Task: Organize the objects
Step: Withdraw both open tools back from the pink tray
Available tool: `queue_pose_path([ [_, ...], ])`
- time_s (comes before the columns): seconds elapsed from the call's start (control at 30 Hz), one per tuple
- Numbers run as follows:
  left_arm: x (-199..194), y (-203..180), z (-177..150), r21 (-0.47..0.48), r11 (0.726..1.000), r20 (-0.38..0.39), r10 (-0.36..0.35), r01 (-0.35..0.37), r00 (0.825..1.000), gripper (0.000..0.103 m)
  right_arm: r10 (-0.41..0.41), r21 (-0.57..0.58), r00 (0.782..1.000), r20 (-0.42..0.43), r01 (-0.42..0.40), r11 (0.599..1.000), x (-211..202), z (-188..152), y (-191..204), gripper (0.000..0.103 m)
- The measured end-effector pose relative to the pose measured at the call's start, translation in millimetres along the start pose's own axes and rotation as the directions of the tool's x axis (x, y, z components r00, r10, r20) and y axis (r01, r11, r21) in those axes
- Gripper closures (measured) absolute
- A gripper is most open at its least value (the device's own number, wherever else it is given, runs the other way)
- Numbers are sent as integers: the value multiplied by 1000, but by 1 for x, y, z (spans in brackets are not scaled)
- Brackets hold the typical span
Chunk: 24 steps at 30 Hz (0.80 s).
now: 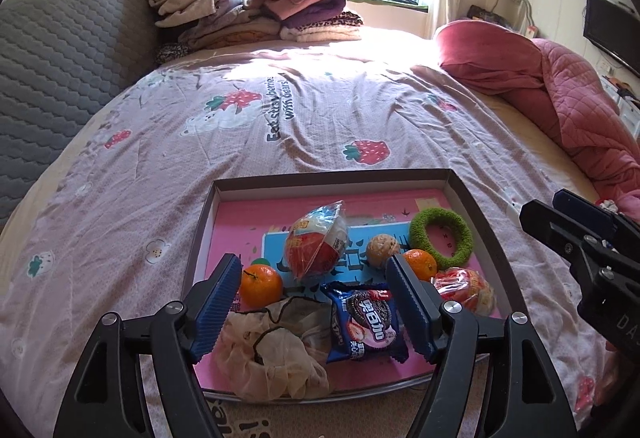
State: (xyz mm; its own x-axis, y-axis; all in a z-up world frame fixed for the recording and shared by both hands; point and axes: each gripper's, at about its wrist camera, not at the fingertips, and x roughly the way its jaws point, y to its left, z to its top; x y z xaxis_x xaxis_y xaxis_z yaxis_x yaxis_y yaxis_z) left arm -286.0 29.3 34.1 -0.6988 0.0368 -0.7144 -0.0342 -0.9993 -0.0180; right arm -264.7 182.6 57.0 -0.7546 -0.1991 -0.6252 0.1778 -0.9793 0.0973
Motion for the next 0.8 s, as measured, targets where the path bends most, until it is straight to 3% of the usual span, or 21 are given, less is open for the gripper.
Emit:
queue_pose_path([
  [0.4, -56, 1, -16, -27, 1000, 50, 17, -15, 999, 26, -10, -16, 1000, 27, 10, 1000, -49, -8, 15, 48],
  [0.8, -108, 8, -55, -54, 998, 86, 21, -17, 996, 25, 2, -32, 999, 43, 0, 999, -92, -38, 36, 44],
])
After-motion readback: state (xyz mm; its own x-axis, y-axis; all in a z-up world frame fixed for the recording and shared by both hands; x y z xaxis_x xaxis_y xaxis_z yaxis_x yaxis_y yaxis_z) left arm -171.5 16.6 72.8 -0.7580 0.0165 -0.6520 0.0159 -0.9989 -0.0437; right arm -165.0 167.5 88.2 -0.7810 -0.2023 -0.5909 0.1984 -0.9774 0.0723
